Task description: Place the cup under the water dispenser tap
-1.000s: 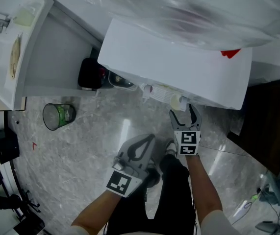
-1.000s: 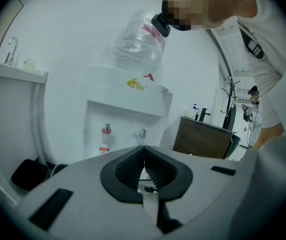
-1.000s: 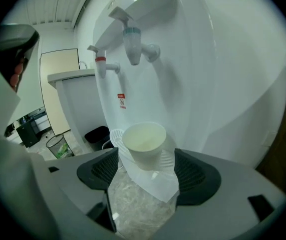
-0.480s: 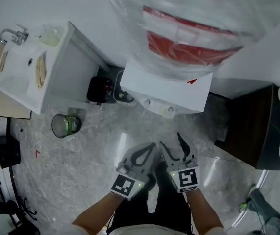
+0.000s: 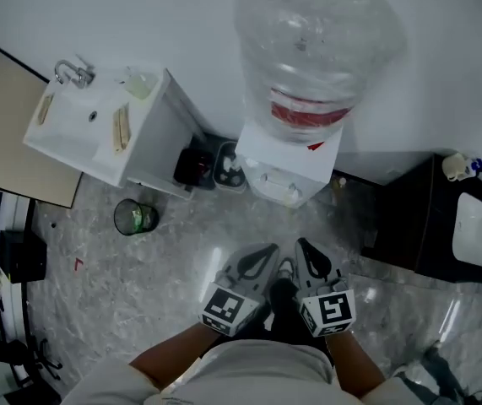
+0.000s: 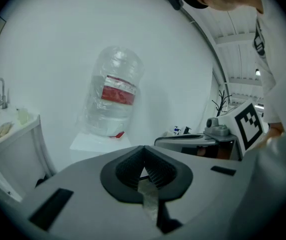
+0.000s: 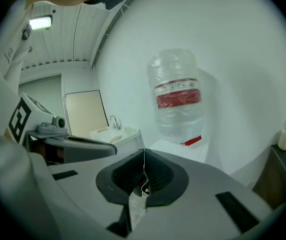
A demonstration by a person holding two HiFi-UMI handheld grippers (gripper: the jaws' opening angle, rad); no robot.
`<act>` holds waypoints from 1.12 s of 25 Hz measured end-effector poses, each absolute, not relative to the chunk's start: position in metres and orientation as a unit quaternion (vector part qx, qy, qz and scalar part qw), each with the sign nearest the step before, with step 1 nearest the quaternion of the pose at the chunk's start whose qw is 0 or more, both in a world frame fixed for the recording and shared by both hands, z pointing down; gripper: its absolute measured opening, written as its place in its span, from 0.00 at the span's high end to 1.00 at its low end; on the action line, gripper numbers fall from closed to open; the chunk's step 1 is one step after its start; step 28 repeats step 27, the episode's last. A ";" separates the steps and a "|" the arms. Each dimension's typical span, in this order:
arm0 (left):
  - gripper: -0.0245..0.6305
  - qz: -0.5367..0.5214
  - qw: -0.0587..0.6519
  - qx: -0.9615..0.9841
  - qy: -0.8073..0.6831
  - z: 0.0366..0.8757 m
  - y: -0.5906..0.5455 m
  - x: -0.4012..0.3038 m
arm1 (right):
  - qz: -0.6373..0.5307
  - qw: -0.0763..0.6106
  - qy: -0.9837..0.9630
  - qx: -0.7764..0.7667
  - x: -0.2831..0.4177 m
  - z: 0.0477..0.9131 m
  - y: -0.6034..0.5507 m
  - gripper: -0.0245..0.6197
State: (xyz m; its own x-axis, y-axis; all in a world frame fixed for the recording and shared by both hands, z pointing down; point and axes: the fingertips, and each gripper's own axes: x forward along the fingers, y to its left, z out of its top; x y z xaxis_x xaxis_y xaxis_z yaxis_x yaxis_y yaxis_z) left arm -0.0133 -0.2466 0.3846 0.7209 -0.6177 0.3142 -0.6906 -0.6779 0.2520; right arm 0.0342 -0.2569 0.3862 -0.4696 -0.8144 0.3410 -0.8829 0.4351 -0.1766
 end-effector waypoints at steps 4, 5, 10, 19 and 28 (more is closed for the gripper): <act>0.95 0.092 0.184 0.907 -0.368 0.356 -0.225 -0.012 | 0.164 0.111 -0.843 0.501 0.030 0.354 -0.229 0.94; 0.95 0.087 0.182 0.907 -0.370 0.349 -0.222 -0.013 | 0.160 0.110 -0.844 0.500 0.028 0.346 -0.225 0.94; 0.95 0.072 0.170 0.911 -0.370 0.319 -0.213 -0.016 | 0.140 0.104 -0.845 0.505 0.022 0.315 -0.217 0.94; 0.95 0.064 0.153 0.913 -0.374 0.300 -0.212 -0.019 | 0.120 0.100 -0.846 0.510 0.022 0.296 -0.214 0.94; 0.95 0.061 0.151 0.913 -0.375 0.299 -0.204 -0.009 | 0.120 0.105 -0.846 0.509 0.029 0.297 -0.206 0.94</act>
